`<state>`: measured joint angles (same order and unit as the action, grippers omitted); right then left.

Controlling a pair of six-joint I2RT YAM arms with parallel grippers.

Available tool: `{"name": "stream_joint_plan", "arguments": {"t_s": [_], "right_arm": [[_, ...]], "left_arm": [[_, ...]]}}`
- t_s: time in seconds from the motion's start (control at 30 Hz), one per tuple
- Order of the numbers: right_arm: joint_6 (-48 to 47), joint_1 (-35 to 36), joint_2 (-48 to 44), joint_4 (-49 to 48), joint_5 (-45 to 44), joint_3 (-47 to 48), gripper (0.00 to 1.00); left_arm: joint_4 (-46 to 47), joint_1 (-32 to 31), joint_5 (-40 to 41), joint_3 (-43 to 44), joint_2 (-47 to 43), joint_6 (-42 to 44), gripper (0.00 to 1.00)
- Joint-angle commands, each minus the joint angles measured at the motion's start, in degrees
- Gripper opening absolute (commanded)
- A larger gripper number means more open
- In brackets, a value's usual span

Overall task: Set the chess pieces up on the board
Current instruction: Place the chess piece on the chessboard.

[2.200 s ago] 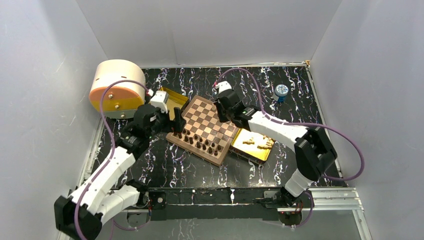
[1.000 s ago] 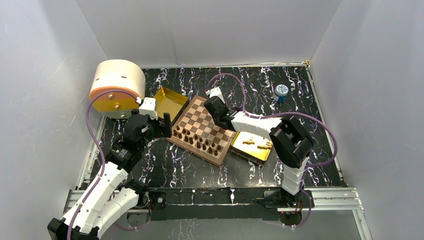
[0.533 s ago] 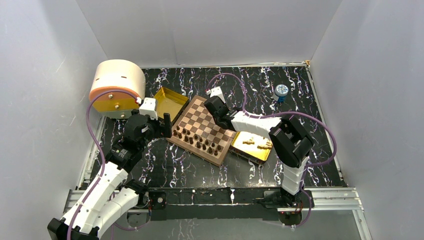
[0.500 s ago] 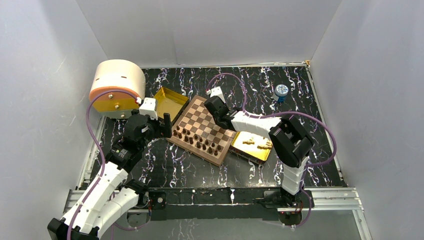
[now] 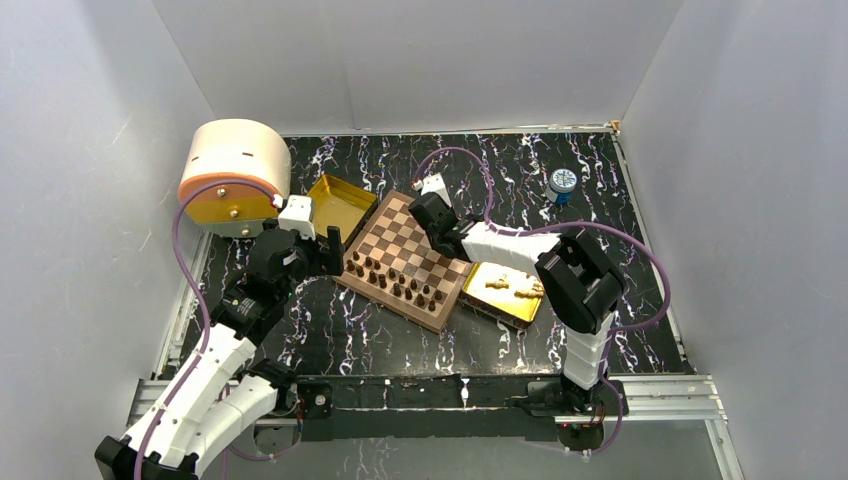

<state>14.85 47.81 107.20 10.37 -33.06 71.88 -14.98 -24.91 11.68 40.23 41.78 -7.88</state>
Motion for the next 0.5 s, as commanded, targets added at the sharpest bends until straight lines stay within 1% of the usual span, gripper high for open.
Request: {"name": "stream_joint_plan", "arguments": {"t_s": [0.0,0.07,0.47], "right_arm": [[0.66,-0.35,0.47,-1.84,-1.26,0.59,0.18],[0.57,-0.5,0.6,-2.02,-1.27,0.56,0.17],[0.88,-0.8,1.0,-2.32,-0.27,1.07,0.17]], "left_arm": [[0.38,-0.13,1.24,0.19,-0.66,0.5,0.94],[0.32,-0.14,1.26,0.14,-0.72,0.49,0.94],[0.35,-0.08,1.08,0.18,-0.51,0.5,0.94]]}}
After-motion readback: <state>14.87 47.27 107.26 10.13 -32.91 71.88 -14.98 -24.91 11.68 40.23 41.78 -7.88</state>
